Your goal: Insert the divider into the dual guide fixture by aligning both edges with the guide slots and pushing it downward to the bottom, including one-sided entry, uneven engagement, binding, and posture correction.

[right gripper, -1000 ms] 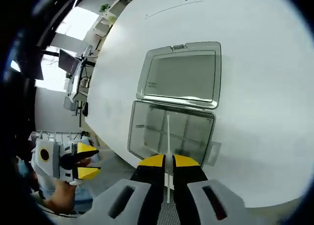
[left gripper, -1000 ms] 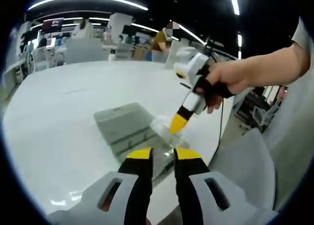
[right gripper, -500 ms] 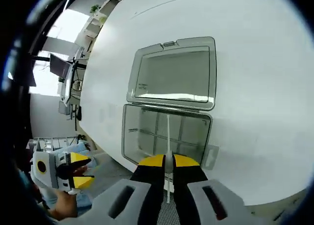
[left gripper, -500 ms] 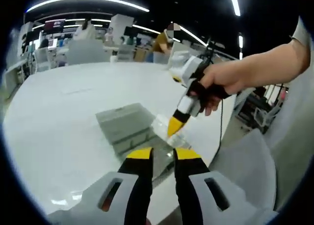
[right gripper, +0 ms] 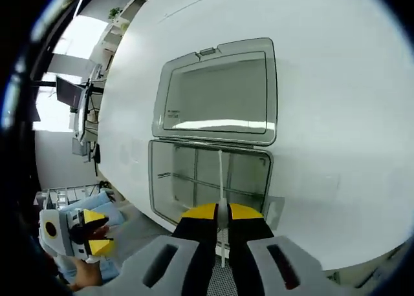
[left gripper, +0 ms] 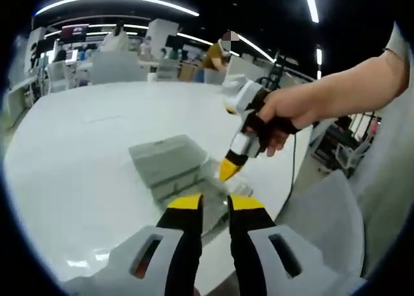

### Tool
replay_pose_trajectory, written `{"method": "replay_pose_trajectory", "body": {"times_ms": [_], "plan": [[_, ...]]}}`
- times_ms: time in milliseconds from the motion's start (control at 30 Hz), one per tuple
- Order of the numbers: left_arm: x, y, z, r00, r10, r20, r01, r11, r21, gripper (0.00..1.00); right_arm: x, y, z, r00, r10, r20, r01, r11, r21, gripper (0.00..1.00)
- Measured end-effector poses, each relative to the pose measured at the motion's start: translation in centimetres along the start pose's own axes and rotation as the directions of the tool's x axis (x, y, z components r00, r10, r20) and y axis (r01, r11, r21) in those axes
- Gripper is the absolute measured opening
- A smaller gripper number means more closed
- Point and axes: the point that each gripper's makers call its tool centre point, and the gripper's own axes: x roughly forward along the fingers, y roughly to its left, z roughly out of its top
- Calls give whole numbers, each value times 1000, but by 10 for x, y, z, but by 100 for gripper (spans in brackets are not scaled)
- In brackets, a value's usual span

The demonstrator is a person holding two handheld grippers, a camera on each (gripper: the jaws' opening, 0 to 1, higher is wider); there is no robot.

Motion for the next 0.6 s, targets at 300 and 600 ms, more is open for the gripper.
{"method": "replay_pose_trajectory", "body": {"times_ms": [300,600], "plan": [[2,1,2,1000,-1,3,1,1000,-6,12,2,-1,0,1000,-11,-2,11,1000,15,0],[2,1,2,1000,0,8,0,1000,-9,11,4,0,1,1000,-30,-6,30,1000,8,0]]}}
